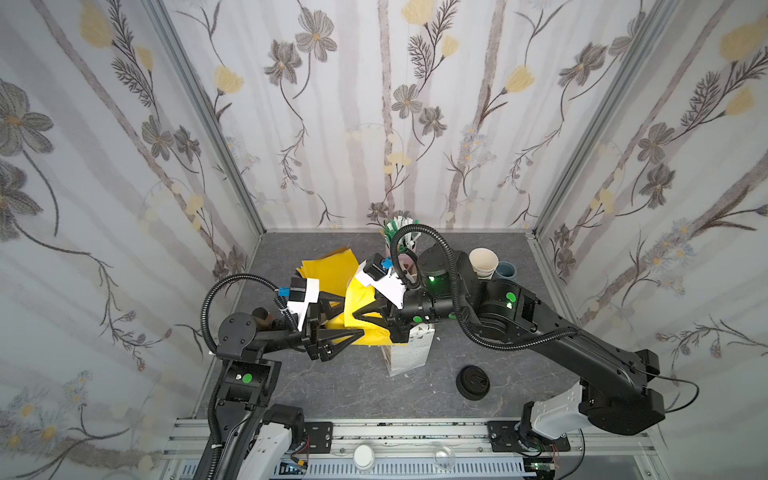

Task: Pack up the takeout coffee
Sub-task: 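Grasp the napkin with the right gripper and open the left gripper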

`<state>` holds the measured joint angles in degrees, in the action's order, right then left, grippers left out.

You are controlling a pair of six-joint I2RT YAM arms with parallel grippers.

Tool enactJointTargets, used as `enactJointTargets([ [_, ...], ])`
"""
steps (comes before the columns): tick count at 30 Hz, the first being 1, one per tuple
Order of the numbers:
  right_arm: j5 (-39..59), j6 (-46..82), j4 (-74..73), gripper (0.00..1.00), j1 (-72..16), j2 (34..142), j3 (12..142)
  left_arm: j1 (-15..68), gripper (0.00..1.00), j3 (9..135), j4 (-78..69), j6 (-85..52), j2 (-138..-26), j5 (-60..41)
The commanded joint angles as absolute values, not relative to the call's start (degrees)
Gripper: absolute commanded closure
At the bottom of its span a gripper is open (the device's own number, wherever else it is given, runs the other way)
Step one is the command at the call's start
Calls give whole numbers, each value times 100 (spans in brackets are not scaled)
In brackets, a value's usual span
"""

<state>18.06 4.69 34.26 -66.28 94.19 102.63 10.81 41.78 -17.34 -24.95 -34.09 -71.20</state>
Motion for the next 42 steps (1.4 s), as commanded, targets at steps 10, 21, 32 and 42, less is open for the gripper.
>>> enactJointTargets([
  [10, 1815, 514, 3011, 100, -6592, 9411, 10310, 1075, 77, 4096, -1827, -2453, -3375, -7406],
  [21, 1616, 521, 3118, 56, -6556, 9259, 10269, 1080, 100, 4068, -1695, -2106, -3261, -7006],
  [32, 1455, 85, 2399, 6, -6127, 7652, 8860, 1202, 100, 3949, -1679, -2135, -3309, -7324],
  [42, 2783, -264, 2898, 2, -6249, 8739, 9581, 1411, 100, 3925, -1679, -2234, -3287, -7445],
])
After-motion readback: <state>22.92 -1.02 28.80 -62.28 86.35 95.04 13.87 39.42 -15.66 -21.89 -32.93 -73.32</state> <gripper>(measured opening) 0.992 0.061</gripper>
